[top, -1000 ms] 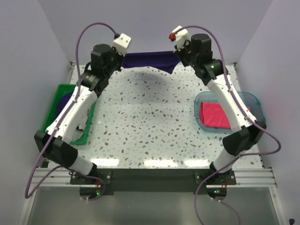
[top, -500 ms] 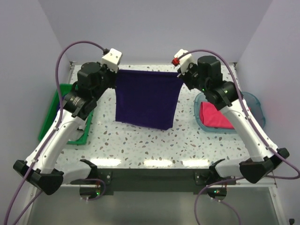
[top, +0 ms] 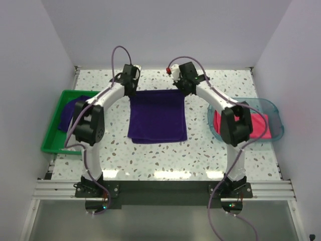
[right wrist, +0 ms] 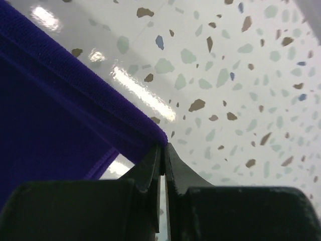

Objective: Fold and stack the towels
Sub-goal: Fold the towel

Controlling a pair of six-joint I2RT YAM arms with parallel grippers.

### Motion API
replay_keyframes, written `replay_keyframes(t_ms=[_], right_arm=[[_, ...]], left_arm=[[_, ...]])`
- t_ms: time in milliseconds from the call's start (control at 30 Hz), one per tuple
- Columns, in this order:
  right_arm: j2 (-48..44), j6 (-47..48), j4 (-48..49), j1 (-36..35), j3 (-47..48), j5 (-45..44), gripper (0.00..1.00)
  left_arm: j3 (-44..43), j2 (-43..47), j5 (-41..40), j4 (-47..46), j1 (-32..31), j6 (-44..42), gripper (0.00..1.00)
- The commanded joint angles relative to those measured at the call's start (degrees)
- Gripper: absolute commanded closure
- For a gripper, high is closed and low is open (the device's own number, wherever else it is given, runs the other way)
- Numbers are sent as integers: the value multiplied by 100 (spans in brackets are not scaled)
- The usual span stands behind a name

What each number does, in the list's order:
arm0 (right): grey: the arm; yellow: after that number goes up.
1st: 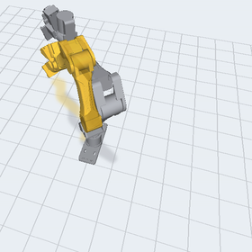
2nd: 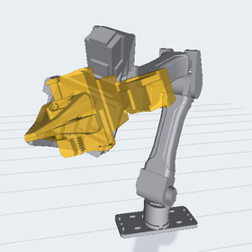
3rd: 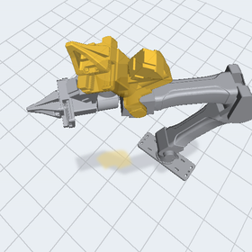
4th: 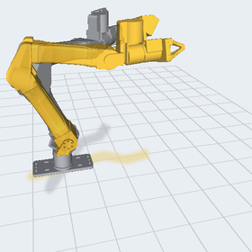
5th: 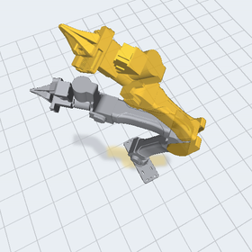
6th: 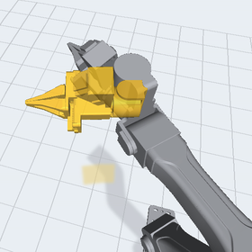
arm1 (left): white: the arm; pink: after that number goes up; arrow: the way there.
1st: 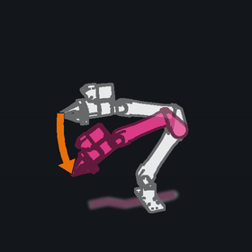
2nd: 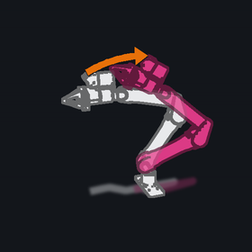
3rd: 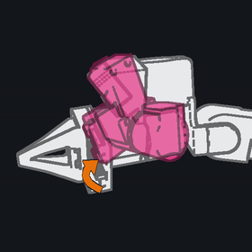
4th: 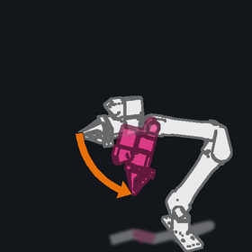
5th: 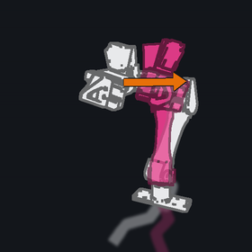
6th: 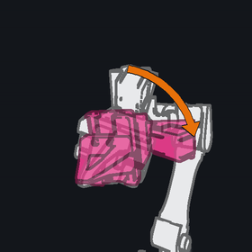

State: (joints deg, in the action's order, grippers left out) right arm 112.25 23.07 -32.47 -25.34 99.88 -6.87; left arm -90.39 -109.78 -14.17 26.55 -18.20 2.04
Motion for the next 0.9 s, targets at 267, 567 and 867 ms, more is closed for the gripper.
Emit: replay_keyframes(t_ms=[267, 567, 867], right_arm=[[1895, -83, 1084, 443, 1683, -744, 93], [2583, -628, 1595, 443, 2431, -1553, 39], [1635, -2270, 174, 425, 2037, -1440, 32]], left_arm=[[-1719, -1766, -323, -659, 237, 156, 85], [-1886, -2092, -393, -1265, 396, 859, 24], [-1597, -1082, -104, -415, 422, 1755, 0]])
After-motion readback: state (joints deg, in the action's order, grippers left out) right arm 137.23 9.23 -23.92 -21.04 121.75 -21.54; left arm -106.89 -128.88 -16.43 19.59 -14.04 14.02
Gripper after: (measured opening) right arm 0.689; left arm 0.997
